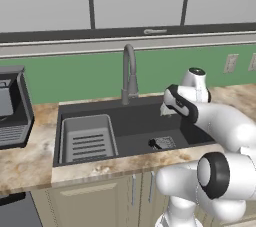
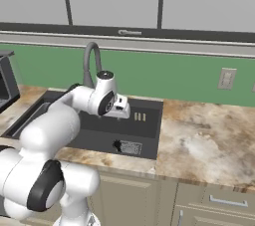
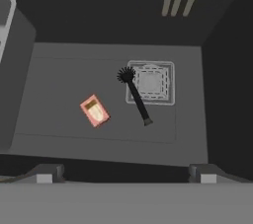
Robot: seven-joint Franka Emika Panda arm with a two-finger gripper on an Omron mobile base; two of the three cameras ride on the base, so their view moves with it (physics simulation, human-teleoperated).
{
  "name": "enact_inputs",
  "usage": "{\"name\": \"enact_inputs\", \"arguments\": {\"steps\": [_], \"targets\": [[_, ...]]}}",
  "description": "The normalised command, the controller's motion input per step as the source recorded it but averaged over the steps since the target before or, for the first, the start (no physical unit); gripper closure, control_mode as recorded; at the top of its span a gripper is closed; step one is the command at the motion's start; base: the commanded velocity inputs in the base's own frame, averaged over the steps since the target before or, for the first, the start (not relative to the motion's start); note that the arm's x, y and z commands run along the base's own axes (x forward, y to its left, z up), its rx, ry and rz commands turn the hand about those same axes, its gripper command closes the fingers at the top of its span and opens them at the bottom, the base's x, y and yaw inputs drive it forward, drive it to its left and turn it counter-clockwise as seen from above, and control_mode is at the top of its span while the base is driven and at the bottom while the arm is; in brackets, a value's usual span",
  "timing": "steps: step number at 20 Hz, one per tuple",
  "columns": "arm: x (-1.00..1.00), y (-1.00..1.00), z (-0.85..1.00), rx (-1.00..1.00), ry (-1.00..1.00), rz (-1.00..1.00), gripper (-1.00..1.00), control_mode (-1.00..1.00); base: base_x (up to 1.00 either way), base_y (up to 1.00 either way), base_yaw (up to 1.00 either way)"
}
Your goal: Pick up the dish brush and bar soap from the sink, and place them back in the cabinet, and close the cabinet doors.
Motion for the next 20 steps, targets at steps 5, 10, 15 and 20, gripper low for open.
{"name": "enact_inputs", "arguments": {"steps": [5, 10, 15, 20], "targets": [[0.05, -0.06, -0.06, 0.00, 0.00, 0.00, -1.00, -1.00, 0.00, 0.00, 0.00], [0.07, -0.10, -0.03, 0.00, 0.00, 0.00, -1.00, -1.00, 0.00, 0.00, 0.00], [0.10, -0.10, -0.07, 0.00, 0.00, 0.00, -1.00, -1.00, 0.00, 0.00, 0.00], [0.09, -0.03, -0.08, 0.00, 0.00, 0.00, -1.00, -1.00, 0.00, 0.00, 0.00]]}}
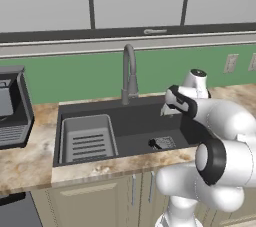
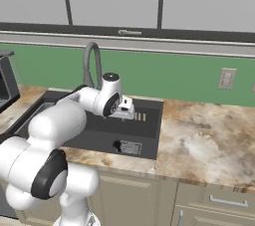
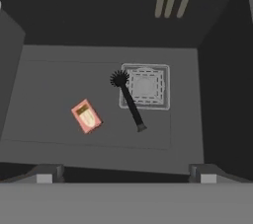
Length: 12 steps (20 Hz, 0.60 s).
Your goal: Pick up the dish brush and bar soap from the sink, and place them back in the cabinet, and close the cabinet doors.
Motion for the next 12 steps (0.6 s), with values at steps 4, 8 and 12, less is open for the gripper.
{"name": "enact_inputs", "arguments": {"steps": [4, 8, 12], "targets": [[0.09, 0.00, -0.14, 0.00, 0.00, 0.00, -1.00, -1.00, 0.00, 0.00, 0.00], [0.14, 0.00, -0.18, 0.00, 0.00, 0.00, -1.00, -1.00, 0.00, 0.00, 0.00], [0.15, 0.00, -0.20, 0.00, 0.00, 0.00, -1.00, -1.00, 0.00, 0.00, 0.00]]}}
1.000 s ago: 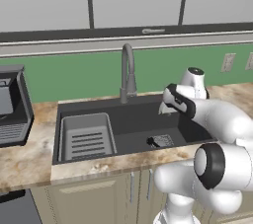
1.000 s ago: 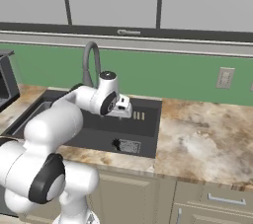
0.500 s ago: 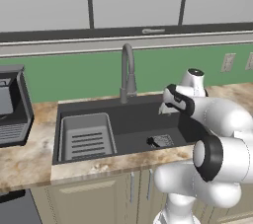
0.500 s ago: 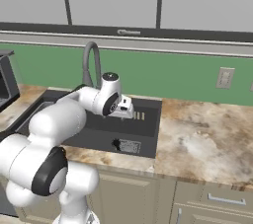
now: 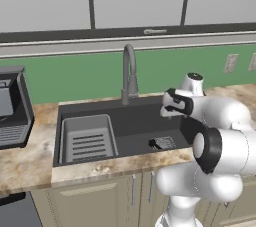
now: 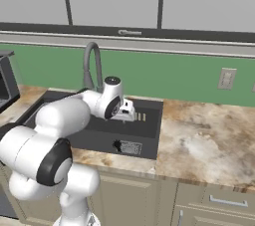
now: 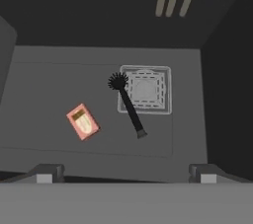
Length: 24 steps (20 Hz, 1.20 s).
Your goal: Pick up the dish brush and bar soap from the sink, and place them back in the cabinet, and close the cabinet doors.
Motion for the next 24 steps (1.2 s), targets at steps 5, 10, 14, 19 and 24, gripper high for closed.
{"name": "enact_inputs", "arguments": {"steps": [5, 10, 14, 19, 24], "targets": [[0.10, 0.00, -0.19, 0.00, 0.00, 0.00, -1.00, -1.00, 0.00, 0.00, 0.00], [0.07, 0.00, -0.16, 0.00, 0.00, 0.00, -1.00, -1.00, 0.00, 0.00, 0.00], [0.06, 0.00, -0.19, 0.00, 0.00, 0.00, -1.00, -1.00, 0.00, 0.00, 0.00], [0.04, 0.00, -0.20, 0.00, 0.00, 0.00, -1.00, -1.00, 0.00, 0.00, 0.00], [0.03, 0.00, -0.22, 0.00, 0.00, 0.00, -1.00, -1.00, 0.00, 0.00, 0.00]]}}
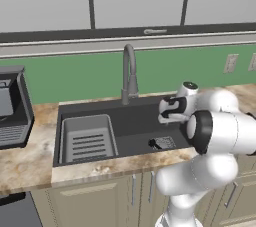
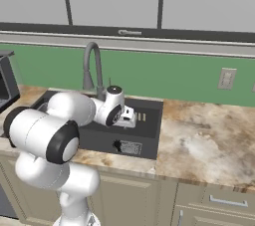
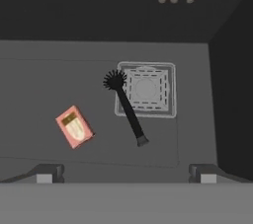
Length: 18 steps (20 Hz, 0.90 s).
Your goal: Pick up the dish brush and bar soap from the sink, and place them back in the cabinet, and close the cabinet doors.
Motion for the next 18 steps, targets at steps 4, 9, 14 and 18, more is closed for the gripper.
{"name": "enact_inputs", "arguments": {"steps": [4, 9, 14, 18], "targets": [[0.04, 0.00, -0.22, 0.00, 0.00, 0.00, -1.00, -1.00, 0.00, 0.00, 0.00], [0.05, 0.00, -0.19, 0.00, 0.00, 0.00, -1.00, -1.00, 0.00, 0.00, 0.00], [0.03, 0.00, -0.18, 0.00, 0.00, 0.00, -1.00, -1.00, 0.00, 0.00, 0.00], [0.04, 0.00, -0.16, 0.00, 0.00, 0.00, -1.00, -1.00, 0.00, 0.00, 0.00]]}}
